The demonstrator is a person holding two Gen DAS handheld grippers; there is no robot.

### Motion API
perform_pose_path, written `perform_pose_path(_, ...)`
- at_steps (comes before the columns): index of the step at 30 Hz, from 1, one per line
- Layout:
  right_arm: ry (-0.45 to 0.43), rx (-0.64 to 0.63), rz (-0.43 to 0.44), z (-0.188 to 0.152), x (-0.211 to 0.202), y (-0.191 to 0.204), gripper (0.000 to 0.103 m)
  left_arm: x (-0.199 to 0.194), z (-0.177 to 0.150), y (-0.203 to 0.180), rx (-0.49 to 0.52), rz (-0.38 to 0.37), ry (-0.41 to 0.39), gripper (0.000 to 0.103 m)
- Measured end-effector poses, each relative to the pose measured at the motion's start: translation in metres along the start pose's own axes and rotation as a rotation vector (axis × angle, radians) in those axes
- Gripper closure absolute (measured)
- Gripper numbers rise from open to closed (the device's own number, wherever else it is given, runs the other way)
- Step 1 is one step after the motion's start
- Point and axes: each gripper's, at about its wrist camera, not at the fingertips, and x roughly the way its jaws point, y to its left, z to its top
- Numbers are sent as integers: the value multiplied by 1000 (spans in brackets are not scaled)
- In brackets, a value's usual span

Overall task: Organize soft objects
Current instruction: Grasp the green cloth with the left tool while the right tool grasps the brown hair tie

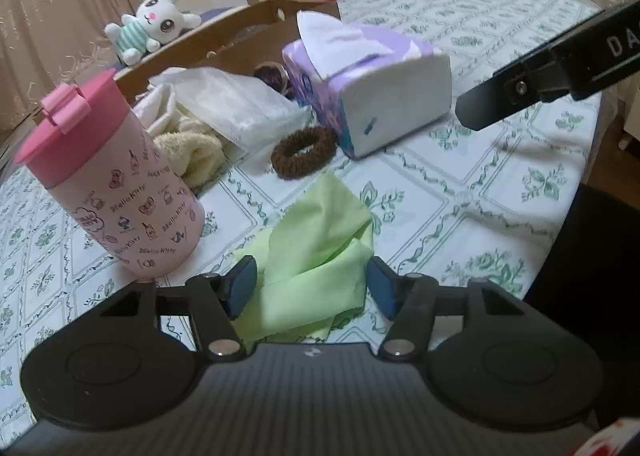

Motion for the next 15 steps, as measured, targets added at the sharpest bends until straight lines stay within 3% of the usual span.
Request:
perform_pose_path(3, 12, -32, 7, -1, 5, 4, 34, 3, -2, 10, -52, -29, 6, 52)
perform_pose_path(6, 24, -61, 22, -2, 10, 9, 34, 5, -3, 22, -137, -60, 14, 66)
perform_pose_path(10, 31, -110, 33, -2, 14, 19, 35, 3, -7, 39, -265, -70, 18, 93)
perform_pose_path(13, 35, -162, 40, -1, 18, 30, 35, -7, -10, 51, -320, -23, -3, 94)
perform_pose_path(15, 33, -203, 46, 0, 20, 39, 41, -17, -13, 61, -367, -2, -24, 95)
